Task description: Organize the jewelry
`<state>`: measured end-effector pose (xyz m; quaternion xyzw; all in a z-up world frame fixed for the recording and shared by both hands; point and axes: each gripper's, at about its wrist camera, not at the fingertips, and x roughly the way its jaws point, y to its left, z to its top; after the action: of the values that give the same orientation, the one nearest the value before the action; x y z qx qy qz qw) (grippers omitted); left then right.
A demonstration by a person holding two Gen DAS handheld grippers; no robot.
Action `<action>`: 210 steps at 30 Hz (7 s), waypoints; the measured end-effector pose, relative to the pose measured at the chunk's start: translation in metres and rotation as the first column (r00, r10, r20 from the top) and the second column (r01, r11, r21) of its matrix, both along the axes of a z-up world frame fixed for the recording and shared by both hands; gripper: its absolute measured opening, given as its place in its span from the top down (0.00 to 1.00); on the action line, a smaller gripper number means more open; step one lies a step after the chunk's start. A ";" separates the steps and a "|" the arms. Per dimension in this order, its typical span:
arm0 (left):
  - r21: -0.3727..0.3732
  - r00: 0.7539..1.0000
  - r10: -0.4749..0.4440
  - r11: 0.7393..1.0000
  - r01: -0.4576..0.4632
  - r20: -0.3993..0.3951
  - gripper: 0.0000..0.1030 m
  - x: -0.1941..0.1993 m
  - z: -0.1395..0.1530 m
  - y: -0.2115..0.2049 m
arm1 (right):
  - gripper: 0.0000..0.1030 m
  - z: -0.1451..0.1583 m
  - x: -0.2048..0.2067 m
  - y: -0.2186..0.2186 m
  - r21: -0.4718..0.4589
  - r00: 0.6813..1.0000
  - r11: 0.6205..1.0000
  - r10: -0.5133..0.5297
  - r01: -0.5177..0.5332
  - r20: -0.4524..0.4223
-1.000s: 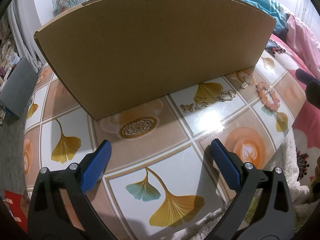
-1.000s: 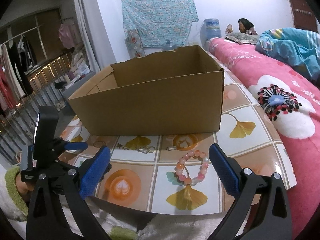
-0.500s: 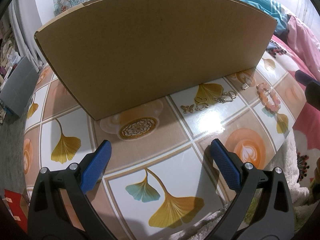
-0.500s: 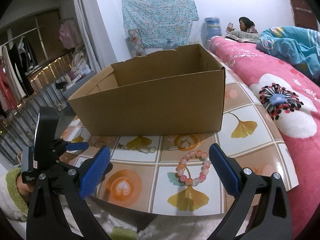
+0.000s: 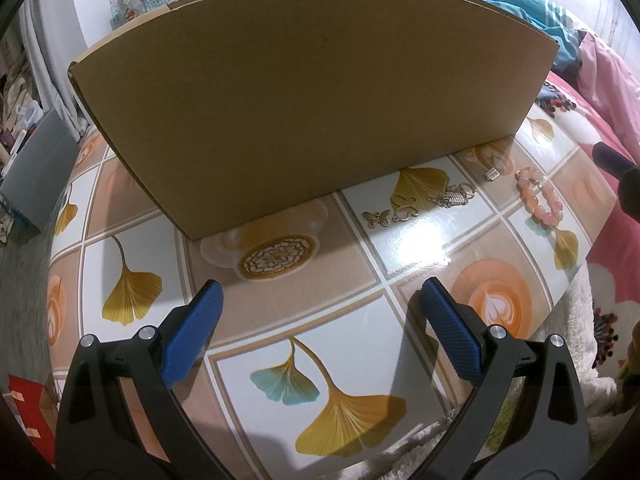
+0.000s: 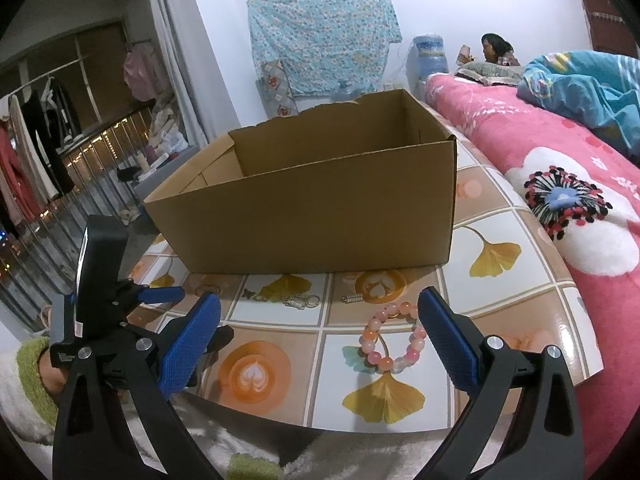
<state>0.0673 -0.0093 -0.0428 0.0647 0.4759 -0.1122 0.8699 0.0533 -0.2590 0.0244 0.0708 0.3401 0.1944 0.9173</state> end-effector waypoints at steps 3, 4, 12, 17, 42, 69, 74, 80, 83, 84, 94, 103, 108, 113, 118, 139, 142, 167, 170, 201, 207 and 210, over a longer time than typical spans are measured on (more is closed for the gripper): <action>-0.001 1.000 -0.001 1.000 0.001 0.003 0.07 0.000 0.000 0.001 | 0.07 0.000 0.000 0.001 0.004 1.000 1.000 0.007 -0.007 -0.004; -0.001 1.000 -0.001 1.000 0.001 0.002 0.07 0.000 0.000 0.000 | 0.07 0.000 0.000 0.001 0.004 1.000 1.000 0.009 -0.009 -0.003; -0.001 1.000 -0.001 1.000 0.001 0.003 0.07 0.000 0.001 0.000 | 0.09 0.001 0.001 0.001 0.005 1.000 1.000 0.009 -0.009 -0.004; -0.001 1.000 -0.001 1.000 0.001 0.004 0.07 -0.001 0.001 0.001 | 0.12 0.001 0.001 -0.001 0.013 1.000 1.000 0.003 -0.002 -0.014; -0.061 0.996 -0.048 0.997 0.053 0.080 0.19 -0.024 0.011 0.002 | 0.24 -0.009 -0.004 0.000 0.070 0.997 0.998 0.005 0.000 -0.075; -0.106 0.982 -0.120 0.985 0.137 0.148 0.32 -0.024 0.025 -0.013 | 0.38 -0.008 -0.008 0.013 0.075 0.996 0.997 0.035 -0.029 -0.080; -0.113 0.977 -0.137 0.981 0.156 0.162 0.34 -0.024 0.027 -0.017 | 0.39 -0.005 -0.011 0.012 0.068 0.997 0.997 0.026 -0.021 -0.072; -0.135 0.972 -0.156 0.974 0.180 0.175 0.35 -0.027 0.029 -0.018 | 0.42 -0.005 -0.015 0.017 0.054 0.996 0.998 0.033 -0.029 -0.078; -0.149 0.969 -0.166 0.970 0.194 0.183 0.36 -0.028 0.030 -0.017 | 0.42 -0.004 -0.016 0.019 0.053 0.996 0.998 0.034 -0.030 -0.083; -0.154 0.968 -0.169 0.968 0.198 0.184 0.37 -0.028 0.030 -0.016 | 0.42 -0.004 -0.016 0.020 0.052 0.996 0.998 0.034 -0.030 -0.085; -0.156 0.953 -0.217 0.955 0.253 0.214 0.47 -0.031 0.033 -0.011 | 0.42 -0.004 -0.015 0.034 0.023 0.996 0.999 0.031 -0.029 -0.087; -0.179 0.943 -0.234 0.943 0.280 0.237 0.51 -0.032 0.039 -0.014 | 0.43 -0.002 -0.026 0.035 0.043 0.995 0.999 0.033 -0.029 -0.099; -0.166 0.941 -0.234 0.946 0.278 0.243 0.51 -0.030 0.040 -0.014 | 0.43 -0.003 -0.029 0.036 0.049 0.994 0.998 0.035 -0.030 -0.100; -0.158 0.946 -0.221 0.952 0.262 0.238 0.53 -0.026 0.038 -0.009 | 0.43 -0.005 -0.034 0.035 0.030 0.996 0.999 0.037 -0.034 -0.087; -0.151 0.948 -0.225 0.953 0.262 0.224 0.57 -0.026 0.036 -0.010 | 0.43 -0.011 -0.041 0.022 0.010 0.996 1.000 0.018 -0.017 -0.085; -0.077 0.911 -0.384 0.914 0.398 0.149 0.74 -0.039 0.028 -0.072 | 0.62 -0.023 -0.016 -0.050 0.010 0.987 0.994 -0.109 0.110 -0.118; -0.049 0.938 -0.315 0.944 0.325 0.142 0.77 -0.039 0.029 -0.054 | 0.66 -0.025 -0.010 -0.034 0.028 0.993 0.999 -0.036 0.039 -0.114; 0.014 0.932 -0.355 0.935 0.355 0.074 0.88 0.019 0.012 -0.026 | 0.70 -0.036 0.008 0.029 0.037 0.981 0.995 0.103 -0.098 -0.165; 0.010 0.930 -0.360 0.933 0.360 0.069 0.89 0.021 0.013 -0.027 | 0.70 -0.035 0.008 0.028 0.034 0.982 0.995 0.093 -0.089 -0.162; -0.183 0.984 -0.129 0.972 0.150 0.121 0.89 -0.006 0.013 0.037 | 0.75 -0.043 0.050 0.117 -0.283 0.977 0.937 0.172 -0.202 -0.129; -0.187 0.985 -0.128 0.971 0.149 0.119 0.89 -0.005 0.011 0.037 | 0.84 -0.040 0.053 0.119 -0.293 0.968 0.925 0.206 -0.240 -0.143; -0.186 0.984 -0.127 0.971 0.149 0.124 0.89 -0.007 0.012 0.037 | 0.90 -0.041 0.054 0.112 -0.269 0.969 0.935 0.197 -0.231 -0.147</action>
<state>0.0607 0.0274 -0.0312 0.0185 0.4078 -0.2149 0.8872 0.1069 -0.1465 -0.0167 -0.0876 0.4238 0.2381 0.8695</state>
